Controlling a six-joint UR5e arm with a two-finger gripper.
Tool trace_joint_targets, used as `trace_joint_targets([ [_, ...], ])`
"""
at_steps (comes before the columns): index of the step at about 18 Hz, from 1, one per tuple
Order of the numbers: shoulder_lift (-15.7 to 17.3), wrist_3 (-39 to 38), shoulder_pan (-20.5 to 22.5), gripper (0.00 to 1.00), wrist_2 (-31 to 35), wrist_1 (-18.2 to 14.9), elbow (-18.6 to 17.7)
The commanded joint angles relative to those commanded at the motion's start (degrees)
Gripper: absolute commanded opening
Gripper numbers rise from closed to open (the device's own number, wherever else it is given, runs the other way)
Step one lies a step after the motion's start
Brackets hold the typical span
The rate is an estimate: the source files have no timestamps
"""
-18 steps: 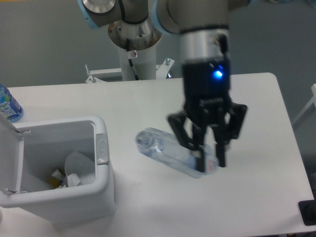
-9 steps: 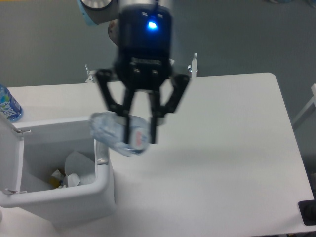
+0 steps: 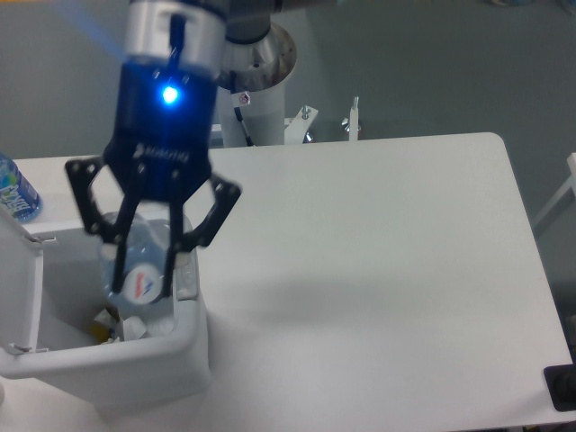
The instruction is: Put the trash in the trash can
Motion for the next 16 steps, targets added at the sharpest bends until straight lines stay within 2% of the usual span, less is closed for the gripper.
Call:
trace_joint_targets([
  [1, -0.2, 1.9, 0.0, 0.87, 0.0, 0.0, -0.3],
  [2, -0.3, 4.0, 0.0, 1.0, 0.0, -0.1, -0.4],
  [7, 1.7, 4.8, 0.0, 1.0, 0.3, -0.2, -2.6],
  [10, 3.0, 4.7, 2.4, 1.0, 2.7, -0.6, -4.0],
  [13, 4.5, 7.1, 5.8, 1.0, 15.2, -0.6, -7.9],
  [16, 5.4, 17.3, 7.6, 1.0, 28.0, -0.8, -13.2],
])
